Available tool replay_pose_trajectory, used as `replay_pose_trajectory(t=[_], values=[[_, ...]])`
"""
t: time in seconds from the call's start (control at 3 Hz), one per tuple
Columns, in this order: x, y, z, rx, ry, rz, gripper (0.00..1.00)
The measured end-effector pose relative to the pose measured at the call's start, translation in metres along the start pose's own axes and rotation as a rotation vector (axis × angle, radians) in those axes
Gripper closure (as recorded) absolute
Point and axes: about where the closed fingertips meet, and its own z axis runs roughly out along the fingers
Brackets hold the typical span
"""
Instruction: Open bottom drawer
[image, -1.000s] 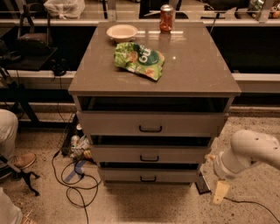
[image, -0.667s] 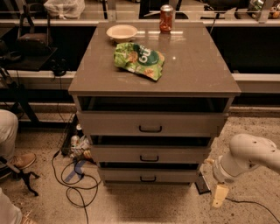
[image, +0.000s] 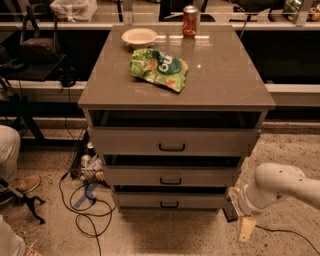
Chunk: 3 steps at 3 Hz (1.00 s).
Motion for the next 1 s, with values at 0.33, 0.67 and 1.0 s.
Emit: replay_pose_trajectory(t=[0.33,0.67,1.0], values=[[0.001,-0.006,0.059,0.013,0.016,-0.076,0.00],[-0.008,-0.011,0.128,0.007,-0.030,-0.106,0.00],[-0.008,-0.011,0.128,0.007,-0.030,-0.106,0.00]])
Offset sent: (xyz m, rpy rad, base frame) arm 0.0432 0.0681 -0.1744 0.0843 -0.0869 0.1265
